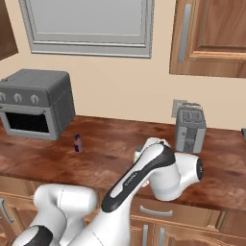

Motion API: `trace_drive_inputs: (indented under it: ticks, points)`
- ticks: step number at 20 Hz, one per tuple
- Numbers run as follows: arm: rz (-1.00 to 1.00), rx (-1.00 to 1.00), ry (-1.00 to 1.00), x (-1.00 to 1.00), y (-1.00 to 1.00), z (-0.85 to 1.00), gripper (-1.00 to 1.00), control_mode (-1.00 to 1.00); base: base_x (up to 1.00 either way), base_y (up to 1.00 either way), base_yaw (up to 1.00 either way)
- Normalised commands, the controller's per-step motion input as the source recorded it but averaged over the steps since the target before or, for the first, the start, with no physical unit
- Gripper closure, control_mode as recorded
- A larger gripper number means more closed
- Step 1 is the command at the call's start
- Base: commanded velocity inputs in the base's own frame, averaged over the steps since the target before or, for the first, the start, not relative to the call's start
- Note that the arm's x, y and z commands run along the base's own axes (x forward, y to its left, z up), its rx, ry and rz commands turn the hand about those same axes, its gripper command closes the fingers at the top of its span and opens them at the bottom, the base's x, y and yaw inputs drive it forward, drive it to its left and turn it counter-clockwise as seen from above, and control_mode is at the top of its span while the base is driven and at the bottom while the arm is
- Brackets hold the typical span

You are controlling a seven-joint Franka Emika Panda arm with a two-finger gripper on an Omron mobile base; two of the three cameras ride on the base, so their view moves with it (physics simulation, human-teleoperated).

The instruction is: Place the drinks on the dining counter in a tight cluster.

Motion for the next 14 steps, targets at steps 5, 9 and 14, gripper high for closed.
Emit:
trace_drive_inputs:
  ticks: [5,9,14]
  points:
    - [0.0,-0.02,0.0,0.29,-0.06,-0.35,-1.0,-1.0,0.0,0.0,0.0]
    - [0.0,-0.01,0.07,0.49,-0.04,-0.27,-1.0,-1.0,0.0,0.0,0.0]
    - [0.0,0.0,0.16,0.42,-0.12,-0.2,-1.0,-1.0,0.0,0.0,0.0]
